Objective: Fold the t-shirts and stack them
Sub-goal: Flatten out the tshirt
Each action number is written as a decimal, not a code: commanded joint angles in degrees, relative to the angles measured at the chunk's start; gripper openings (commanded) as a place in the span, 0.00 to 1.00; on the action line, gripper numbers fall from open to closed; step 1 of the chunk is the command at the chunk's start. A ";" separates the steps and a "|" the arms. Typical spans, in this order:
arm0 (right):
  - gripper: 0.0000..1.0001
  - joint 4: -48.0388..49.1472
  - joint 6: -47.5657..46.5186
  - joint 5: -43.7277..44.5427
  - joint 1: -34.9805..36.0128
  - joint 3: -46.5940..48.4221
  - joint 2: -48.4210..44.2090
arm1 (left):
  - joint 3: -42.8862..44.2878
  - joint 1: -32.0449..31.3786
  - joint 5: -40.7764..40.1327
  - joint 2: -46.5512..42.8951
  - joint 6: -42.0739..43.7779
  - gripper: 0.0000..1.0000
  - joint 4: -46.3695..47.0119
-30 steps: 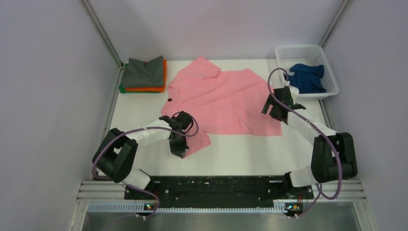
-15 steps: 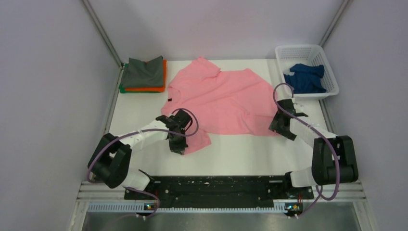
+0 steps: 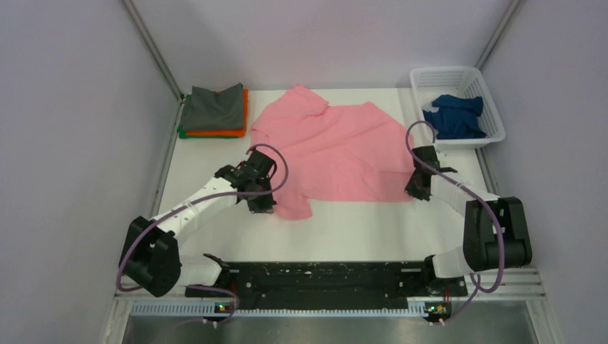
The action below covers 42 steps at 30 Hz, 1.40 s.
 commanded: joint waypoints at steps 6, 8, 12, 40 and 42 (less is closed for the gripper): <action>0.00 2.91 -4.12 -2.69 -0.13 7.78 -8.52 | 6.74 4.97 -5.43 -12.17 2.60 0.00 21.77; 0.00 4.18 -4.91 -3.84 -0.16 10.78 -10.20 | 9.02 5.03 -7.93 -14.76 5.01 0.00 27.08; 0.00 6.79 -4.43 -2.60 -0.15 16.60 -14.64 | 21.22 5.08 -16.76 -15.58 10.94 0.00 25.89; 0.00 3.31 -10.20 -13.39 -0.11 45.32 -37.63 | 63.37 5.04 -7.39 -17.36 33.76 0.00 30.80; 0.00 2.77 -10.24 -11.95 -0.04 44.45 -37.36 | 62.75 5.09 -9.37 -15.87 34.20 0.00 31.05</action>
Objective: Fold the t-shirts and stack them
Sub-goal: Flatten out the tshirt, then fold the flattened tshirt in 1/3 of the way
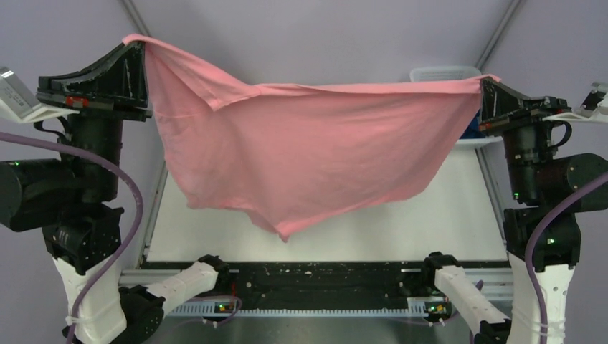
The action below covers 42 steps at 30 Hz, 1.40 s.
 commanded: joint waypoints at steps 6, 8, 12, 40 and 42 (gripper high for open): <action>0.00 -1.82 -0.86 7.04 -0.11 -7.01 5.18 | -6.88 0.16 -16.42 9.70 4.93 0.00 5.07; 0.00 0.43 -0.71 7.39 -0.10 -11.62 7.14 | -10.19 0.28 -22.29 13.53 5.39 0.00 5.88; 0.00 6.98 -0.12 6.06 -0.13 -23.39 13.54 | -17.36 5.05 -21.68 22.19 1.70 0.00 3.38; 0.00 21.33 -6.65 7.80 -0.15 -13.72 61.90 | -2.58 13.10 -6.61 68.65 -12.41 0.00 -3.26; 0.00 20.06 -7.11 7.55 -0.15 -14.07 60.46 | -7.09 13.10 -6.28 64.41 -14.15 0.00 -2.59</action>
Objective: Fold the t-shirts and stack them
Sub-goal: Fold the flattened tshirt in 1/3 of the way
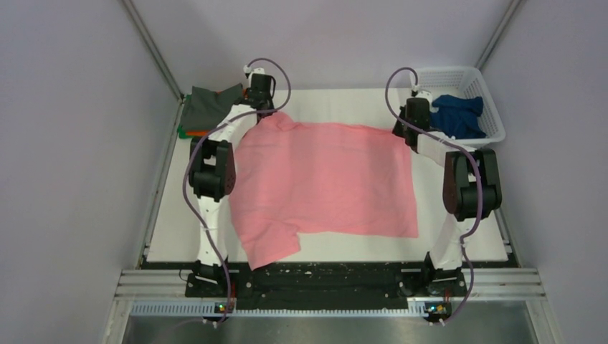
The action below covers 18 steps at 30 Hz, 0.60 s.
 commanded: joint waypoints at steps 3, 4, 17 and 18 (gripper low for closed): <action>0.00 -4.09 -3.35 1.87 -0.17 1.30 -4.87 | -13.50 0.36 1.15 -15.70 -6.66 0.00 1.41; 0.00 -5.27 -3.96 3.02 -0.22 1.49 -5.40 | -15.79 0.36 0.84 -18.76 -7.66 0.00 1.28; 0.00 -12.04 -9.22 6.50 -0.64 3.04 -7.47 | -38.34 -0.67 4.16 -41.49 -21.05 0.00 -9.71; 0.00 -12.19 -9.51 6.43 -0.64 3.14 -7.65 | -39.71 -0.76 3.99 -42.97 -21.81 0.00 -10.80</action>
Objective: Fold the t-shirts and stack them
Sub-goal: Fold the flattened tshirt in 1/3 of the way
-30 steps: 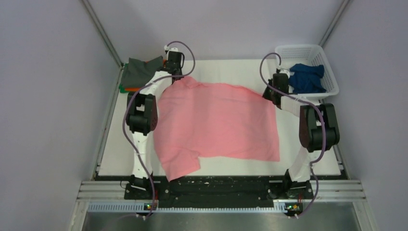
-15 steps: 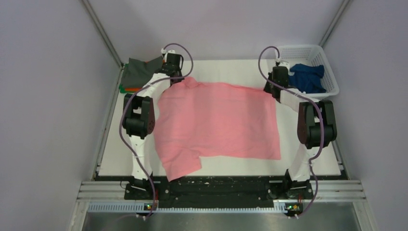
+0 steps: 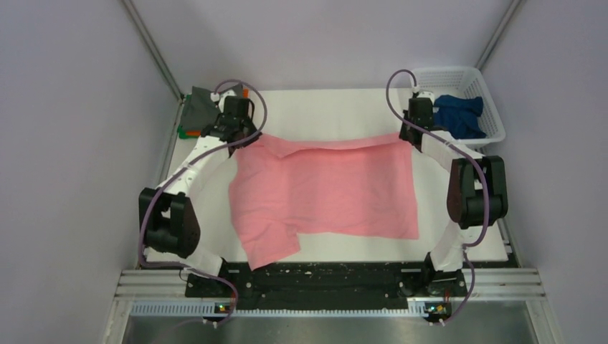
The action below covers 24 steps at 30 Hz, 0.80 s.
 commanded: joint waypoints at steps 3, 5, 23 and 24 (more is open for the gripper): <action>0.00 -1.91 -3.40 1.00 -0.68 3.13 -2.96 | -8.43 -1.30 -0.42 -9.84 -6.80 0.00 -7.18; 0.00 -2.21 -3.97 0.32 -0.65 3.22 -2.70 | -10.39 -2.32 -1.33 -12.36 -7.79 0.00 -9.12; 0.33 -8.86 -3.30 2.51 -0.67 -2.27 -4.84 | -20.05 -7.04 2.00 -21.10 -13.22 0.55 -24.37; 0.42 -9.48 -3.21 2.73 -0.63 -2.69 -5.56 | -19.83 -7.21 3.21 -22.11 -11.58 0.69 -23.95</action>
